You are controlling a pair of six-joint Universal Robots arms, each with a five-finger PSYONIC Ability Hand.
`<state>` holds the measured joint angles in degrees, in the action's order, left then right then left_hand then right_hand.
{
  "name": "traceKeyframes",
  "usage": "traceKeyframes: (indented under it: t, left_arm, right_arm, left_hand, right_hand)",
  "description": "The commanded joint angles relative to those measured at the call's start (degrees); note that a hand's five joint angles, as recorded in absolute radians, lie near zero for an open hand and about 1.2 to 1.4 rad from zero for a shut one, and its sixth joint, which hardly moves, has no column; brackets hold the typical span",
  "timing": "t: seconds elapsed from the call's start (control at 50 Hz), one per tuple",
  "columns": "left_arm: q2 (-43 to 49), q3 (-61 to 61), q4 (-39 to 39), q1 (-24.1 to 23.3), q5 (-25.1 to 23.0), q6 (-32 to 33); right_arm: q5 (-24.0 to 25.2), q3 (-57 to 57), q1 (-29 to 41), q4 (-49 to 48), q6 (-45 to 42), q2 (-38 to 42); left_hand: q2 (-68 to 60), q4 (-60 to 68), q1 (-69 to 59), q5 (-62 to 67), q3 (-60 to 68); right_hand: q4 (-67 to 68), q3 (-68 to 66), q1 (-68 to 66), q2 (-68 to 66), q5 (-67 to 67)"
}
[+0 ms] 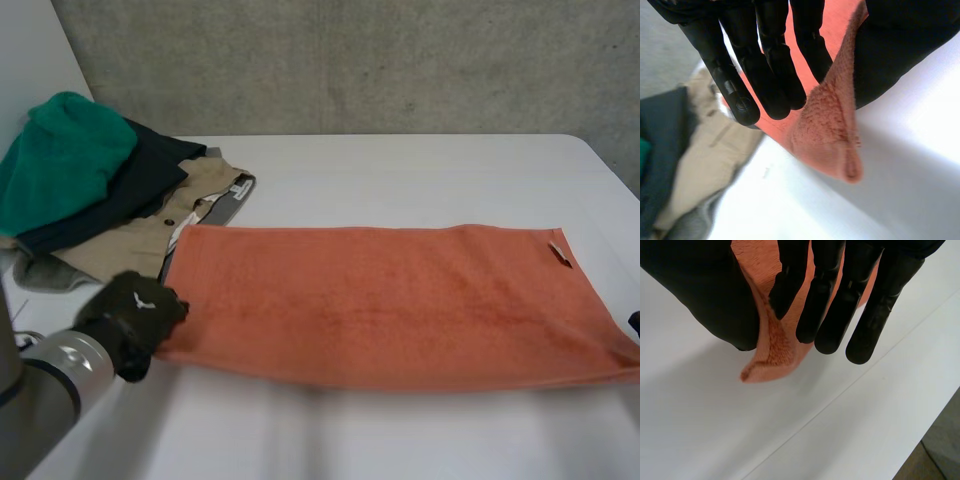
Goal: Fold the laundry.
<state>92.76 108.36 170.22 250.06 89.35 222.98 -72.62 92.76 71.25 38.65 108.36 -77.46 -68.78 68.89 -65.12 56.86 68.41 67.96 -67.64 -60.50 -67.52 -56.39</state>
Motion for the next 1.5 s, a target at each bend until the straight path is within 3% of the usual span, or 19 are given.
traceKeyframes:
  t: [0.02, 0.14, 0.24, 0.38, 0.54, 0.58, 0.62, 0.64, 0.66, 0.68, 0.7, 0.74, 0.88, 0.98, 1.06, 1.14, 1.24, 1.5]
  left_arm:
    - [13.49, -6.74, 6.69, -0.81, 0.12, 0.88]
    - [21.84, -17.03, 15.04, -2.21, 0.91, -0.88]
    - [30.26, -27.82, 22.59, -2.65, 5.82, -1.76]
    - [41.0, -41.02, 25.51, -3.35, 7.85, -1.49]
    - [54.09, -55.87, 25.69, -4.32, 7.94, 0.61]
    - [55.77, -57.9, 26.04, -4.32, 8.29, 1.66]
    - [57.0, -59.48, 27.08, -4.41, 8.38, 2.98]
    - [57.18, -59.49, 27.44, -4.5, 8.3, 3.16]
    - [57.18, -59.23, 28.05, -4.58, 8.21, 3.16]
    - [57.18, -58.53, 28.93, -4.93, 8.12, 3.25]
    - [57.1, -58.0, 29.55, -5.29, 8.12, 3.25]
    - [56.48, -56.77, 30.86, -5.99, 8.21, 3.16]
    - [48.05, -47.73, 36.05, -7.4, 8.73, 2.9]
    - [42.25, -40.78, 35.97, -7.66, 8.73, 2.11]
    - [38.03, -34.72, 35.71, -7.75, 8.65, -0.35]
    - [33.2, -29.27, 35.62, -8.01, 8.47, -4.21]
    - [30.21, -24.7, 35.62, -8.01, 8.12, -8.08]
    - [29.41, -23.81, 35.62, -7.66, 8.12, -8.7]
  right_arm:
    - [-1.99, -3.55, 1.79, -9.81, 6.24, 7.41]
    - [-2.17, -9.78, 8.19, -21.14, 13.09, 14.25]
    - [-3.05, -15.41, 11.28, -29.32, 14.33, 19.62]
    - [-6.82, -23.93, 15.49, -41.79, 14.16, 28.14]
    - [-7.62, -33.61, 18.22, -48.5, 14.25, 39.04]
    - [-7.45, -35.28, 18.84, -49.2, 14.33, 40.8]
    - [-7.97, -37.3, 19.54, -51.22, 14.51, 42.74]
    - [-8.23, -37.48, 19.63, -52.01, 14.6, 43.01]
    - [-8.76, -37.65, 19.81, -53.32, 15.03, 43.18]
    - [-9.02, -37.66, 19.81, -53.59, 15.39, 43.18]
    - [-9.29, -37.57, 19.81, -53.77, 16.0, 43.01]
    - [-9.64, -36.87, 19.81, -53.6, 19.67, 41.88]
    - [-7.36, -29.06, 18.93, -51.05, 29.09, 31.16]
    - [0.35, -20.02, 15.34, -41.94, 31.82, 20.8]
    - [4.06, -14.65, 12.17, -35.78, 32.79, 17.0]
    - [5.03, -10.94, 10.58, -33.12, 32.62, 16.82]
    - [5.56, -7.95, 7.94, -34.17, 32.53, 17.69]
    - [5.56, -8.91, 6.71, -40.41, 31.47, 26.3]
  left_hand:
    - [-11.22, 11.11, -14.88, 13.14, 11.59]
    - [-11.22, 11.11, -14.88, 13.14, 11.59]
    - [-11.22, 11.11, -14.88, 13.14, 11.59]
    - [-11.22, 11.11, -14.88, 13.14, 11.59]
    - [-11.22, 11.11, -14.88, 13.14, 11.59]
    - [-11.22, 11.11, -14.88, 13.14, 11.59]
    - [-9.41, 9.3, -13.07, 11.33, 9.78]
    - [16.92, -17.03, 13.26, -15.0, -16.55]
    - [56.98, -57.09, 53.33, -55.06, -56.61]
    - [47.56, -47.67, 43.9, -45.63, -47.19]
    - [46.46, -46.57, 42.81, -44.54, -46.1]
    - [58.78, -58.89, 55.12, -56.86, -58.41]
    - [58.78, -58.89, 55.12, -56.86, -58.41]
    - [58.78, -58.89, 55.12, -56.86, -58.41]
    - [58.78, -58.89, 55.12, -56.86, -58.41]
    - [58.78, -58.89, 55.12, -56.86, -58.41]
    - [58.78, -58.89, 55.12, -56.86, -58.41]
    - [58.78, -58.89, 55.12, -56.86, -58.41]
  right_hand:
    - [12.04, -12.36, -19.5, -12.48, -13.61]
    - [12.04, -12.36, -19.5, -12.48, -13.61]
    - [12.04, -12.36, -19.5, -12.48, -13.61]
    - [12.04, -12.36, -19.5, -12.48, -13.61]
    - [11.6, -11.92, -19.06, -12.04, -13.17]
    - [5.91, -6.23, -13.37, -6.35, -7.48]
    - [-50.56, 50.25, 43.11, 50.12, 48.99]
    - [-57.96, 57.64, 50.5, 57.52, 56.39]
    - [-57.96, 57.64, 50.5, 57.52, 56.39]
    - [-57.96, 57.64, 50.5, 57.52, 56.39]
    - [-57.96, 57.64, 50.5, 57.52, 56.39]
    - [-57.96, 57.64, 50.5, 57.52, 56.39]
    - [-57.96, 57.64, 50.5, 57.52, 56.39]
    - [-57.96, 57.64, 50.5, 57.52, 56.39]
    - [-53.86, 53.54, 46.41, 53.42, 52.29]
    - [-44.61, 44.29, 37.15, 44.17, 43.04]
    - [-42.57, 42.25, 35.11, 42.13, 41.0]
    - [-34.51, 34.2, 27.06, 34.07, 32.95]
